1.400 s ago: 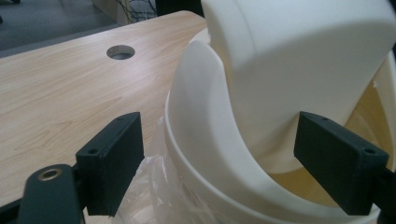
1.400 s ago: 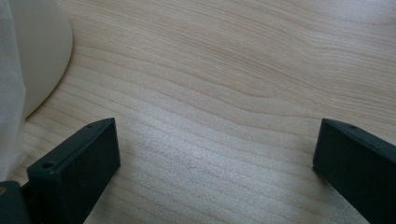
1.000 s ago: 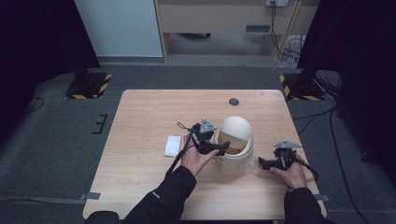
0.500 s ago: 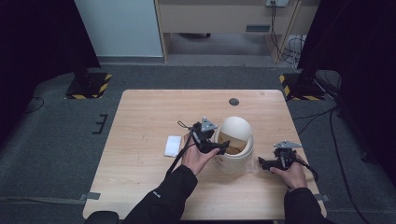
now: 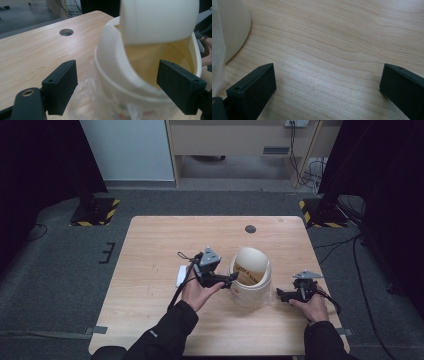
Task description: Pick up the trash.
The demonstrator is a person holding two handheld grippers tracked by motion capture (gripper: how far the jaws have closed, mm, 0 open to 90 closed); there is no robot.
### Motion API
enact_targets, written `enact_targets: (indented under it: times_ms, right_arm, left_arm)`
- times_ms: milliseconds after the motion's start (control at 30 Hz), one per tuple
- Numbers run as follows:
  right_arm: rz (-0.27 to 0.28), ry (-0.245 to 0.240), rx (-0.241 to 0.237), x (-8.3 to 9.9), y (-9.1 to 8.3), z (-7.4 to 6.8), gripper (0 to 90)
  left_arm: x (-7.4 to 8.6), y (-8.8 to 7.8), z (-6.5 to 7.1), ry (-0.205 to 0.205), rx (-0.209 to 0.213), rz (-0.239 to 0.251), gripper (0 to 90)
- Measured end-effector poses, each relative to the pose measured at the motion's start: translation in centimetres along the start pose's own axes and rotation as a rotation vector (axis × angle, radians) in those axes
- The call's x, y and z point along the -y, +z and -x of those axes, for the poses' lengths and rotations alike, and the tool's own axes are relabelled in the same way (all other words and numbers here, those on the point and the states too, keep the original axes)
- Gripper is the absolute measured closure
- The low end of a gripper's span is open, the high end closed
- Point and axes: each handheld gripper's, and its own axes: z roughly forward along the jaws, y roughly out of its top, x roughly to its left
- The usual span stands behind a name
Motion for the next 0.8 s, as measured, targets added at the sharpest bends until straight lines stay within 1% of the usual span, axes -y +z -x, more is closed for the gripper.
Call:
enact_targets:
  times_ms: [33,67,100,133,167,200,300,333,367,400,533,567,600,667,733,800]
  right_arm:
    - [0.0,0.0,0.0,0.0,0.0,0.0,0.7]
    - [0.0,0.0,0.0,0.0,0.0,0.0,0.7]
    - [0.0,0.0,0.0,0.0,0.0,0.0,0.7]
    - [0.0,0.0,0.0,0.0,0.0,0.0,0.7]
    - [0.0,0.0,0.0,0.0,0.0,0.0,0.7]
    - [0.0,0.0,0.0,0.0,0.0,0.0,0.7]
    - [0.0,-0.003,-0.004,0.0,0.0,0.0,0.7]
    - [0.0,-0.003,-0.004,0.0,0.0,0.0,0.7]
    - [0.0,-0.003,-0.005,0.0,0.0,0.0,0.7]
    - [0.0,-0.003,-0.006,0.0,0.0,0.0,0.7]
    - [0.0,-0.006,-0.008,0.0,0.0,0.0,0.7]
    - [-0.001,-0.007,-0.008,0.0,0.0,0.0,0.7]
    - [-0.001,-0.007,-0.009,0.0,0.0,0.0,0.7]
    - [-0.001,-0.006,-0.009,0.0,0.0,-0.1,0.7]
    - [-0.001,-0.007,-0.009,0.0,0.0,-0.1,0.7]
    - [-0.001,-0.009,-0.01,0.0,0.0,-0.1,0.7]
  left_arm:
    - [0.2,-0.6,-0.4,0.001,-0.009,0.0,16.5]
    - [0.5,-1.7,-1.2,-0.008,-0.029,0.004,16.7]
    - [0.5,-1.7,-1.2,-0.008,-0.029,0.004,17.1]
    - [0.8,-2.9,-2.0,-0.014,-0.05,0.011,17.7]
    - [1.0,-3.5,-2.5,-0.015,-0.062,0.01,17.8]
    - [1.0,-3.5,-2.5,-0.015,-0.062,0.01,18.0]
    - [1.8,-5.0,-4.0,-0.025,-0.096,0.004,18.2]
    - [2.0,-5.3,-4.4,-0.027,-0.104,-0.001,18.2]
    - [2.5,-5.6,-5.0,-0.041,-0.12,-0.012,18.3]
    - [2.8,-5.8,-5.6,-0.045,-0.131,-0.013,18.6]
    - [4.3,-6.0,-7.5,-0.071,-0.173,-0.025,19.2]
    - [5.0,-5.8,-8.2,-0.076,-0.195,-0.043,19.6]
    - [5.4,-5.7,-8.5,-0.079,-0.205,-0.052,20.7]
    - [6.3,-5.4,-9.2,-0.106,-0.222,-0.068,22.4]
    - [7.2,-5.0,-9.9,-0.126,-0.229,-0.078,23.4]
    - [7.9,-4.5,-10.7,-0.151,-0.232,-0.102,24.9]
